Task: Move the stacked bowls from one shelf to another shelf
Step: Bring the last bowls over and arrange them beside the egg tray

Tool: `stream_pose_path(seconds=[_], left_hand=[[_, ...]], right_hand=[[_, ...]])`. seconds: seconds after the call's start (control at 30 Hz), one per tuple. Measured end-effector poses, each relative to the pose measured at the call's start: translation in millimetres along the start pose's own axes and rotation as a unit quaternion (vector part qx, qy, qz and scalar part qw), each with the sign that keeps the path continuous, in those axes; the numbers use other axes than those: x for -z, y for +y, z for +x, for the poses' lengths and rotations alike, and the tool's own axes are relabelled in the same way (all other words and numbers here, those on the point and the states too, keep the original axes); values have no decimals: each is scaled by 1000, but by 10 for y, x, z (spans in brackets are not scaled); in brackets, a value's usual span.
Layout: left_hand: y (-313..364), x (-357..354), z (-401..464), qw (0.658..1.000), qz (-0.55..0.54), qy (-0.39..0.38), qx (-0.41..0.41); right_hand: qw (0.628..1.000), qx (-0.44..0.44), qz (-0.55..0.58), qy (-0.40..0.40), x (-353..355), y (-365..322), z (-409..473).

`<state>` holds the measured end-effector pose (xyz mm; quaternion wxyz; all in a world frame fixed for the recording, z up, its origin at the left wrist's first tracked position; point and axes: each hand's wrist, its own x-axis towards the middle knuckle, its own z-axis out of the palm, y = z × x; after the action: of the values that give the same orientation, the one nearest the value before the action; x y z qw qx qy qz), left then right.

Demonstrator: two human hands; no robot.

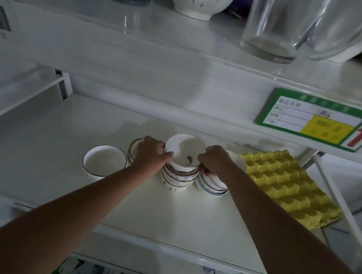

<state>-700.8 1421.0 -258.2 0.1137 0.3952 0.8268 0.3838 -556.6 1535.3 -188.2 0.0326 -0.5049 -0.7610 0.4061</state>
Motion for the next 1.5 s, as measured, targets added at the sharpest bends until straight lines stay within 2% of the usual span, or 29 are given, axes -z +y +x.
stream_pose_path(seconds=[0.23,0.47,0.53,0.6,0.67,0.7,0.77,0.83,0.93,1.0,1.07,1.13,1.27,1.37,1.5], left_hand=[[-2,10,-24,999,-26,-29,4],[-3,13,-31,998,-52,-43,6],[-21,46,-26,998,-63,-30,7],[-76,155,-37,999,-54,0,7],[-217,353,-79,999,-25,43,-8],[-324,473,-97,997,-5,72,-21],[-609,702,-128,992,28,127,0],[-922,891,-185,983,87,143,71],[-1244,1035,-321,971,111,71,197],[-1346,1066,-417,969,105,23,223],[-1383,1086,-503,970,120,23,209],[-1408,1081,-576,974,125,55,180],[-1392,1039,-590,978,65,113,162],[-1346,1012,-580,980,44,122,154],[-1352,1043,-568,981,42,107,156]], right_hand=[[996,-40,75,-17,-11,-1,-16],[999,-20,48,-17,-50,117,37],[1000,0,-8,30,-37,110,39],[987,35,-85,132,-31,52,-14],[969,90,-94,209,-95,-93,-172],[964,131,-73,219,-173,-189,-251],[961,200,-49,182,-423,-386,-383],[972,222,-32,71,-798,-545,-467],[986,117,3,-121,-1374,-620,-451],[985,60,17,-164,-1652,-622,-410],[983,20,54,-174,-1816,-635,-383],[982,0,78,-171,-1915,-647,-381],[984,-27,92,-153,-1991,-634,-349],[981,-54,107,-155,-1944,-616,-341],[984,-44,103,-140,-1969,-606,-321]])
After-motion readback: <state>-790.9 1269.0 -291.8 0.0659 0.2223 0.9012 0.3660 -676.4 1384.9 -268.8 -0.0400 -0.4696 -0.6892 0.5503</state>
